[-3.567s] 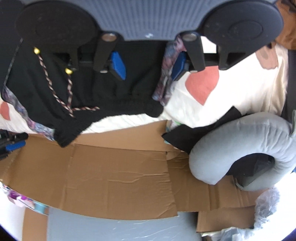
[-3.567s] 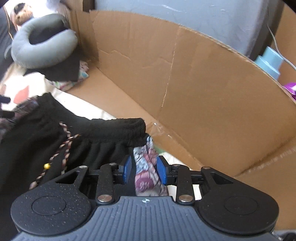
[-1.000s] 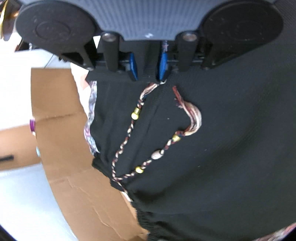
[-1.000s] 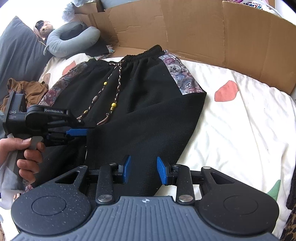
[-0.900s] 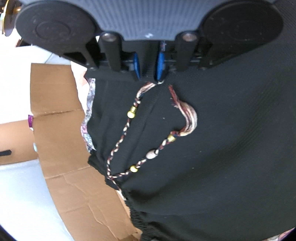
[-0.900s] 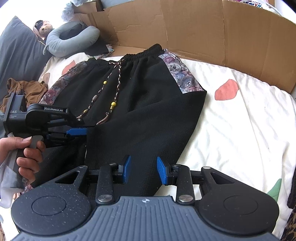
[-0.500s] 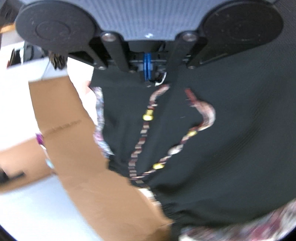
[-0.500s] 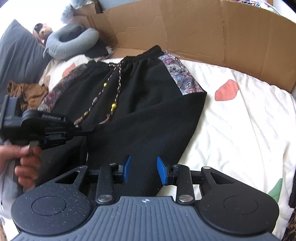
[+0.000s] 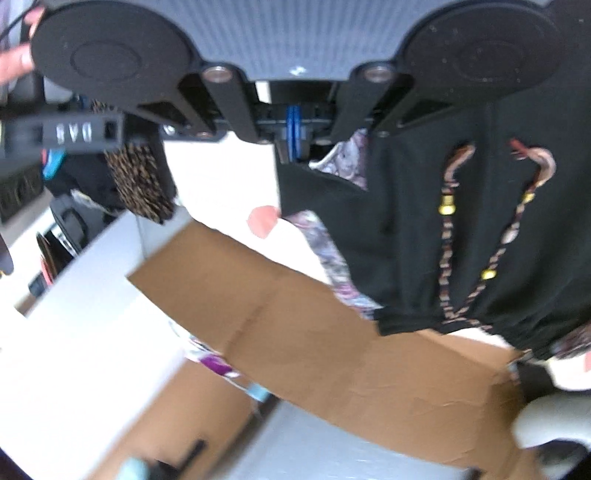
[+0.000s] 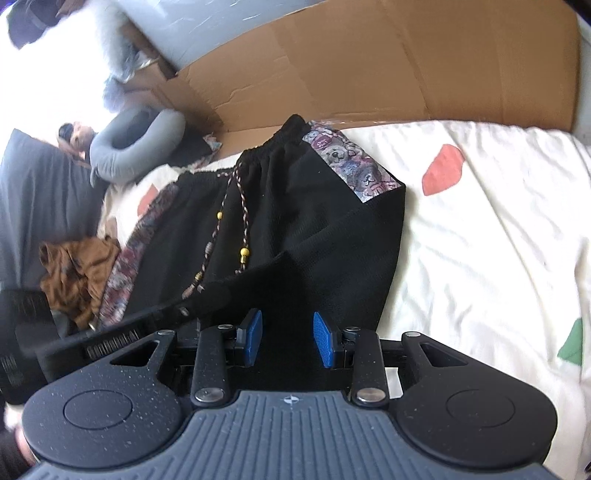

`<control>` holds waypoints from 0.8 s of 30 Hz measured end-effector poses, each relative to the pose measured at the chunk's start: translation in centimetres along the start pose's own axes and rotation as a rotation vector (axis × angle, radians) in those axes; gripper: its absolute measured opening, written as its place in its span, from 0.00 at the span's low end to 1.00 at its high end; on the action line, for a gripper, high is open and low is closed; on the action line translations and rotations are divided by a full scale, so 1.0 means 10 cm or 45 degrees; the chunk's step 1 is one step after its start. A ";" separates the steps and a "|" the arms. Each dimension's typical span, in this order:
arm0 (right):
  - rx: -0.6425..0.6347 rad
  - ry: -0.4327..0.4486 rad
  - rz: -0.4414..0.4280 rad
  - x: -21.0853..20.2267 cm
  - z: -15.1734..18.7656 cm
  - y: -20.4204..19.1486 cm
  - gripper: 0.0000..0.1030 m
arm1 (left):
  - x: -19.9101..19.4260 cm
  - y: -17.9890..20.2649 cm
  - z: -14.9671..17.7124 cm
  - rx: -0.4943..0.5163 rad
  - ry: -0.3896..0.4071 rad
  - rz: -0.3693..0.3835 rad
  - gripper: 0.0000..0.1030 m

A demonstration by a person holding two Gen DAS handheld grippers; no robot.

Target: Fold clothes

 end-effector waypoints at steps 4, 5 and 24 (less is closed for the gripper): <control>0.102 -0.026 -0.062 -0.03 -0.03 0.07 0.37 | 0.07 0.24 0.13 0.103 -0.035 0.037 0.01; 0.119 -0.031 -0.074 -0.03 -0.04 0.08 0.37 | 0.09 0.29 0.16 0.124 -0.043 0.043 0.01; 0.229 -0.253 0.072 0.11 0.15 0.53 0.37 | 0.35 0.93 0.66 0.509 -0.164 0.127 0.01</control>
Point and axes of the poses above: each gripper's, at about its wrist camera, not at the fingertips, and x roughly the way its jaws point, y to its right, z to its underside, the point moved 6 cm from there along x, roughly the way its jaws point, and after that the axes turned 7 degrees about z, right-handed, at the moved point
